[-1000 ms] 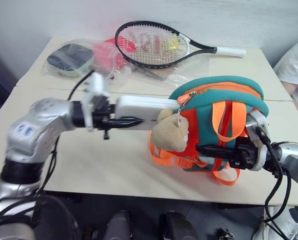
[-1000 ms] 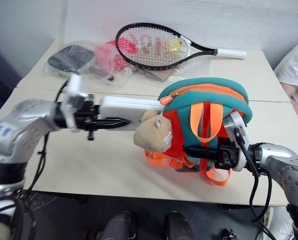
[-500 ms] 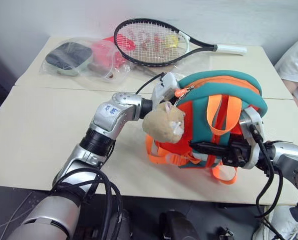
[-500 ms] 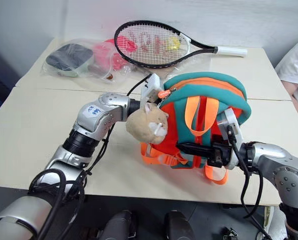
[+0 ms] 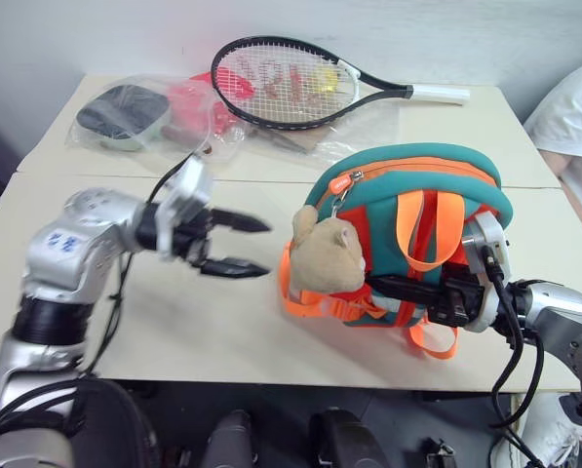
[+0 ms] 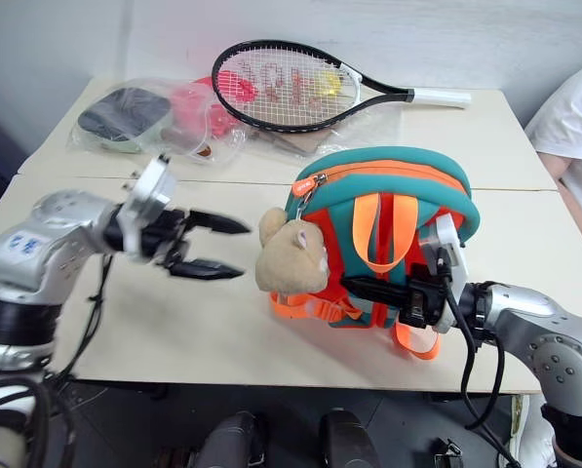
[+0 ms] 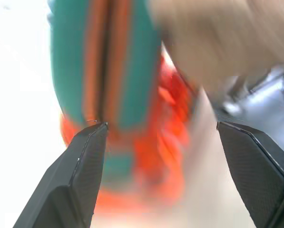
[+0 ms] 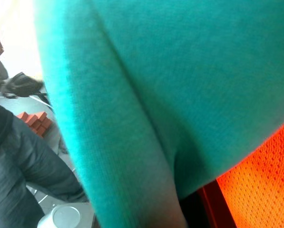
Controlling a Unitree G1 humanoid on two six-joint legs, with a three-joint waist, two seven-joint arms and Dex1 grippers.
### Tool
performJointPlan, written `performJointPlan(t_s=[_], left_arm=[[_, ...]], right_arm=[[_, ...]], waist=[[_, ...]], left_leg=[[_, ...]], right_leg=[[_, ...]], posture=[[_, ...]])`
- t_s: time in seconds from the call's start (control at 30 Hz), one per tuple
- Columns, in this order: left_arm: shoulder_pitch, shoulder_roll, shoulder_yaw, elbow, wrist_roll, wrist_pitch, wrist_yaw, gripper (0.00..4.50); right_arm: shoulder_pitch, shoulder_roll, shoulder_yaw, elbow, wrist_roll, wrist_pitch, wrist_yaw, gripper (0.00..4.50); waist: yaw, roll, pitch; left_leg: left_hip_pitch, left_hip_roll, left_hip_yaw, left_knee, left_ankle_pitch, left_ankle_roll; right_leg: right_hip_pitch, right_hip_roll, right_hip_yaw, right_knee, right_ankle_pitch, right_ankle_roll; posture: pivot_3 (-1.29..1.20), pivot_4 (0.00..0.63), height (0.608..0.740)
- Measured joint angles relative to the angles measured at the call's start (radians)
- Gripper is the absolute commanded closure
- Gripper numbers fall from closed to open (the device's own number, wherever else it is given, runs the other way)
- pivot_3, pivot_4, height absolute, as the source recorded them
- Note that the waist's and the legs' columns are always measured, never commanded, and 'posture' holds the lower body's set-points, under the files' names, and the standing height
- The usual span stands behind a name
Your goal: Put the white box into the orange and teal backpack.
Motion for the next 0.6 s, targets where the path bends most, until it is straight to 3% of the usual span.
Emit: performJointPlan(t_s=[0.07,0.2,0.37,0.47,0.6], left_arm=[[0.023,-0.033,0.042,-0.058,-0.050,0.007,0.028,0.66],[0.025,-0.195,0.086,-0.168,-0.106,0.001,0.202,0.66],[0.071,-0.252,0.061,-0.306,-0.144,0.049,0.339,0.66],[0.083,-0.274,0.006,-0.308,-0.081,0.021,0.399,1.24],[0.100,-0.344,-0.045,-0.304,-0.022,-0.047,0.445,2.46]], right_arm=[[-0.002,0.000,0.000,0.001,-0.002,-0.001,0.000,4.50],[-0.003,0.008,0.004,0.002,-0.004,-0.001,0.000,4.50],[-0.006,0.009,0.009,0.006,-0.005,-0.001,0.002,4.50],[-0.019,0.009,0.022,0.021,-0.008,-0.001,0.007,4.50],[-0.029,0.012,0.028,0.031,-0.018,-0.002,0.010,4.50]], waist=[[0.012,0.000,0.000],[0.023,0.000,0.000],[0.010,0.000,0.000],[0.006,0.000,0.000],[0.004,0.000,0.000]], left_leg=[[-0.001,-0.001,-0.002,0.001,0.000,0.002],[0.000,-0.002,-0.002,0.003,-0.002,0.005],[0.000,-0.002,-0.001,0.002,-0.002,0.005],[0.002,-0.002,-0.001,0.002,-0.001,0.005],[0.002,-0.002,-0.001,0.002,-0.001,0.005]], right_leg=[[0.001,-0.002,-0.001,0.000,0.000,0.000],[0.005,-0.002,-0.001,-0.004,0.001,0.003],[0.005,-0.001,-0.001,-0.004,0.002,0.003],[0.006,-0.001,-0.001,-0.004,0.002,0.003],[0.007,-0.001,-0.001,-0.006,0.002,0.003]], posture=[[0.00,0.150,0.740],[0.00,0.150,0.740],[0.00,0.150,0.740],[0.00,0.150,0.740],[0.00,0.150,0.740]])
